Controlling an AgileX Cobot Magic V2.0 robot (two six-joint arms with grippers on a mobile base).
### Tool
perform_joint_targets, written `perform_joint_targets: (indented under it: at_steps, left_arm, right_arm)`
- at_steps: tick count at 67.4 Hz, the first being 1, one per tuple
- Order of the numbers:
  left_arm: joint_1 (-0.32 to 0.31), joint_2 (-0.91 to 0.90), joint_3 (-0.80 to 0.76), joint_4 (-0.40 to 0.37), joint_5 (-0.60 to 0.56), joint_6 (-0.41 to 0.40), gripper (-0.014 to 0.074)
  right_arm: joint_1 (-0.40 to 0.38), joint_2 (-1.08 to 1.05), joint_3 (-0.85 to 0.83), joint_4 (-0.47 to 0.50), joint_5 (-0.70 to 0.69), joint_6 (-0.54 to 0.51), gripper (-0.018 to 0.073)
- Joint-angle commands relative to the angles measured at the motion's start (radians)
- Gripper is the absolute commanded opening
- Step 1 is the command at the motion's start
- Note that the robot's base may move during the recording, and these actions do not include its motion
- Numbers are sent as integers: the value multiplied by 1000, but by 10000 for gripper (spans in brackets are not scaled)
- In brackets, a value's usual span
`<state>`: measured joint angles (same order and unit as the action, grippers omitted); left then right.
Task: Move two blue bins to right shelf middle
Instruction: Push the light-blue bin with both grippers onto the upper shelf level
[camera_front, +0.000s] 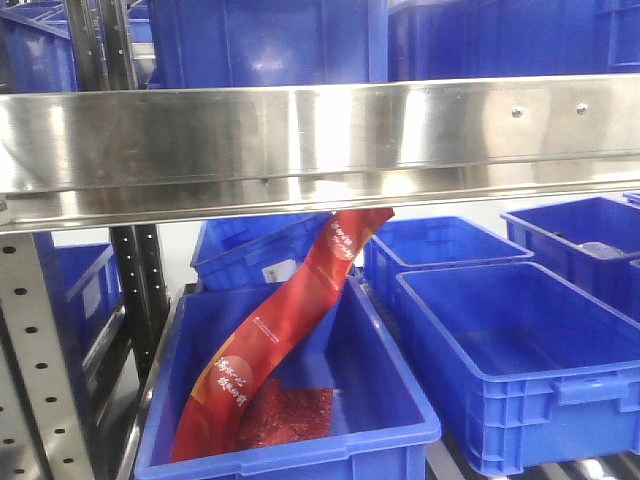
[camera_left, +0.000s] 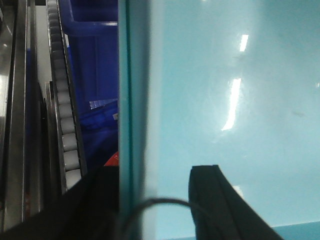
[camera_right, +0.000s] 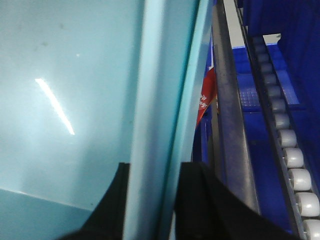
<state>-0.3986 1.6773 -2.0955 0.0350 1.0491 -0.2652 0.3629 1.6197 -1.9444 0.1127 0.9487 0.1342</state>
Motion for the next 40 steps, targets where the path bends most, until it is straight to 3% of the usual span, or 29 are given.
perform_joint_targets:
  at_steps: [1, 40]
  left_arm:
    - [-3, -16, -14, -19, -72, 32, -111]
    - [-3, -16, -14, -19, -72, 32, -111]
  right_arm:
    - [-2, -23, -19, 26, -97, -9, -154]
    - [-2, -23, -19, 26, -100, -9, -154]
